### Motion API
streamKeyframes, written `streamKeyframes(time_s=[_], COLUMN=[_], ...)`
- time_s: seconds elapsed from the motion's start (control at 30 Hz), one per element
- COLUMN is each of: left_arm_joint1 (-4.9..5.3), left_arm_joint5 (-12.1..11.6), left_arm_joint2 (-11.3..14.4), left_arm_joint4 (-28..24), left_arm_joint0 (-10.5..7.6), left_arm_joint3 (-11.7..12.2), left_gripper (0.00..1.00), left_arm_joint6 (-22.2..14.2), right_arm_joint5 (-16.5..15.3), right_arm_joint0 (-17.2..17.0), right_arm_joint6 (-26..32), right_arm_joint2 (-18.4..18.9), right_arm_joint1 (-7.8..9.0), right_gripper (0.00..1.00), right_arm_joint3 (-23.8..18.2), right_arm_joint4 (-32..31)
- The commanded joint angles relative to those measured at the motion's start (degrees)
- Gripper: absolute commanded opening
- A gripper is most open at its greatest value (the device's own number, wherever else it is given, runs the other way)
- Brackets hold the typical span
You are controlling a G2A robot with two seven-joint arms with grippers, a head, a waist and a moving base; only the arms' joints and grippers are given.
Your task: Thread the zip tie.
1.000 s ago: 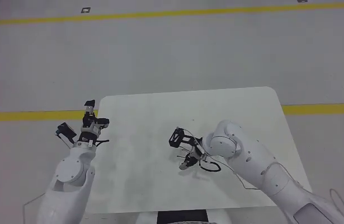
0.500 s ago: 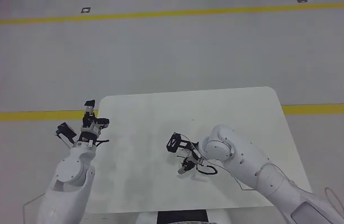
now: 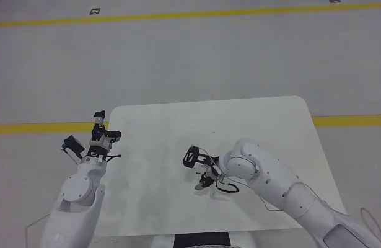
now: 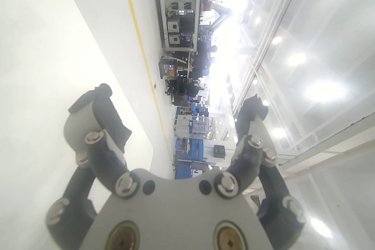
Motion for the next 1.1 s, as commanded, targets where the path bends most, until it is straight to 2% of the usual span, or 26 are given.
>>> streamKeyframes(time_s=[0.0,0.13,0.17,0.53,0.9,1.07], left_arm_joint1=[0.0,0.0,0.0,0.0,0.0,0.0], left_arm_joint5=[0.0,0.0,0.0,0.0,0.0,0.0], left_arm_joint2=[0.0,0.0,0.0,0.0,0.0,0.0], left_arm_joint4=[0.0,0.0,0.0,0.0,0.0,0.0], left_arm_joint0=[0.0,0.0,0.0,0.0,0.0,0.0], left_arm_joint3=[0.0,0.0,0.0,0.0,0.0,0.0], left_gripper=[1.0,1.0,1.0,1.0,1.0,1.0], left_arm_joint6=[0.0,0.0,0.0,0.0,0.0,0.0], right_arm_joint5=[0.0,0.0,0.0,0.0,0.0,0.0], right_arm_joint0=[0.0,0.2,0.3,1.7,3.3,3.8], right_arm_joint6=[0.5,0.8,0.9,-0.2,-1.7,-3.0], right_arm_joint2=[-0.1,-0.6,-0.8,-2.2,-4.2,-5.0], right_arm_joint1=[0.31,0.82,0.96,1.62,1.49,1.19], right_gripper=[0.42,0.28,0.27,0.26,0.27,0.2], right_arm_joint3=[-0.5,-1.1,-1.1,0.5,3.0,4.7], right_arm_joint4=[-0.2,-0.1,0.1,0.9,0.6,-0.3])
